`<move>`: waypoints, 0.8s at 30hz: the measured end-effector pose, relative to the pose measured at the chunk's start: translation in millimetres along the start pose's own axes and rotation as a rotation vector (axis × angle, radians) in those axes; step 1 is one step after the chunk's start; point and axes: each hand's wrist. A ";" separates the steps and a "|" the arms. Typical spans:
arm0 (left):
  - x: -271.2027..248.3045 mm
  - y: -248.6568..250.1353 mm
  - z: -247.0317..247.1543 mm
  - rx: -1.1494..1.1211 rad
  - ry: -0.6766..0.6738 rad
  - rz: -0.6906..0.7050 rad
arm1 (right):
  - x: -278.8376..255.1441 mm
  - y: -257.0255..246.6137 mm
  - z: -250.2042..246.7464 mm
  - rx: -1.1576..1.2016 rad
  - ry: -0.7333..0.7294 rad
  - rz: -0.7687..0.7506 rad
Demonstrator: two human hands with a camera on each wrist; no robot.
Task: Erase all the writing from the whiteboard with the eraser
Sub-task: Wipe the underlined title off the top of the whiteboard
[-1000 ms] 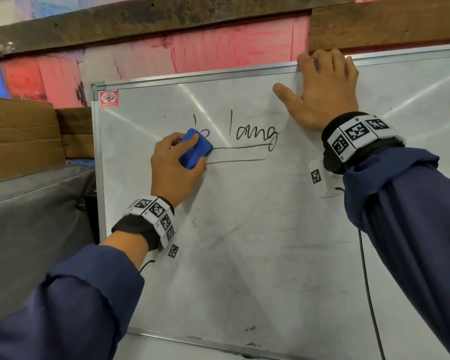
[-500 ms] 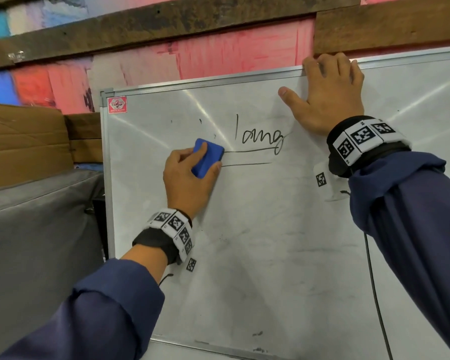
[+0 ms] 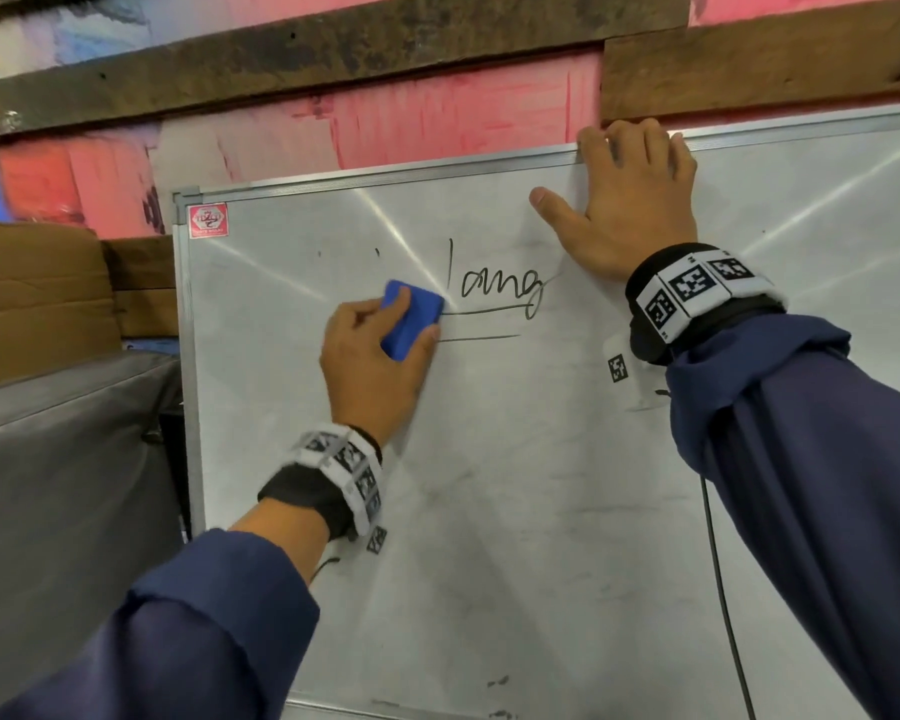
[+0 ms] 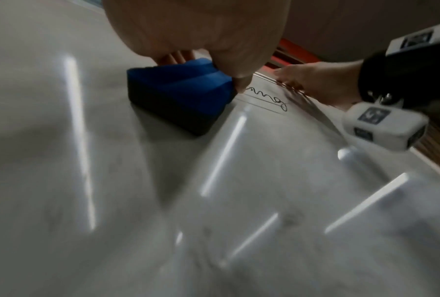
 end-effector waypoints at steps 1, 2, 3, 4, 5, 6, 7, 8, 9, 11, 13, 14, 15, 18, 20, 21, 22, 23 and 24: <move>-12.0 -0.1 2.6 -0.016 -0.025 0.006 | 0.1 0.4 0.6 0.002 0.001 0.001; -19.8 -1.3 4.1 -0.031 -0.041 0.002 | 0.1 0.6 0.6 0.005 0.002 0.002; -23.0 -2.7 4.3 -0.037 -0.047 0.000 | -0.4 0.7 0.3 0.008 0.002 0.004; -21.1 -3.4 3.5 -0.036 -0.044 -0.006 | -0.5 1.4 -0.2 0.008 0.001 0.003; -14.6 -4.9 2.3 -0.031 -0.023 -0.022 | -0.3 2.1 -0.6 0.007 -0.002 0.000; -5.2 -6.7 0.1 -0.032 0.016 -0.058 | -0.1 2.5 -1.5 0.007 -0.009 -0.005; 5.9 -7.6 -2.5 -0.044 0.064 -0.104 | -0.4 2.9 -2.4 0.006 -0.015 -0.009; 17.5 -8.4 -4.9 -0.060 0.101 -0.146 | -0.6 3.4 -3.1 0.004 -0.019 -0.013; 27.7 -9.3 -7.6 -0.067 0.121 -0.170 | -0.5 3.4 -3.2 0.002 -0.020 -0.016; 39.2 -10.0 -10.6 -0.044 0.130 -0.166 | -0.1 3.2 -3.9 -0.002 -0.025 -0.018; 37.4 -8.2 -10.6 -0.029 0.129 -0.146 | 0.1 2.8 -3.9 0.006 -0.027 -0.012; 31.9 -6.2 -9.8 -0.025 0.114 -0.127 | 0.1 2.8 -3.2 0.007 -0.025 -0.011; 23.3 -4.2 -7.6 -0.016 0.083 -0.094 | -0.2 2.8 -2.3 0.005 -0.022 -0.010; -7.1 -3.2 -0.4 0.008 -0.046 0.026 | 0.2 0.7 -0.7 0.009 -0.007 -0.003; -15.4 -3.0 3.4 -0.005 -0.071 0.046 | 0.1 -0.2 -0.4 0.013 0.003 0.001; -13.2 -2.0 4.8 0.001 -0.070 0.044 | 0.1 -0.2 -0.8 0.013 0.002 0.003; -7.8 -0.4 5.7 0.015 -0.061 0.041 | 0.1 -0.1 -0.7 0.012 -0.001 0.003; 0.2 3.0 7.5 0.025 -0.041 0.037 | 0.3 0.8 -1.6 0.007 -0.004 0.003; 10.4 7.2 8.7 0.030 -0.010 0.024 | 0.3 1.2 -2.0 0.006 -0.009 0.001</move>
Point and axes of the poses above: each hand's wrist, its own x-axis towards the middle knuckle, its own z-axis out of the palm, y = z × x, and after that the axes turned 5 degrees about -z, right-handed
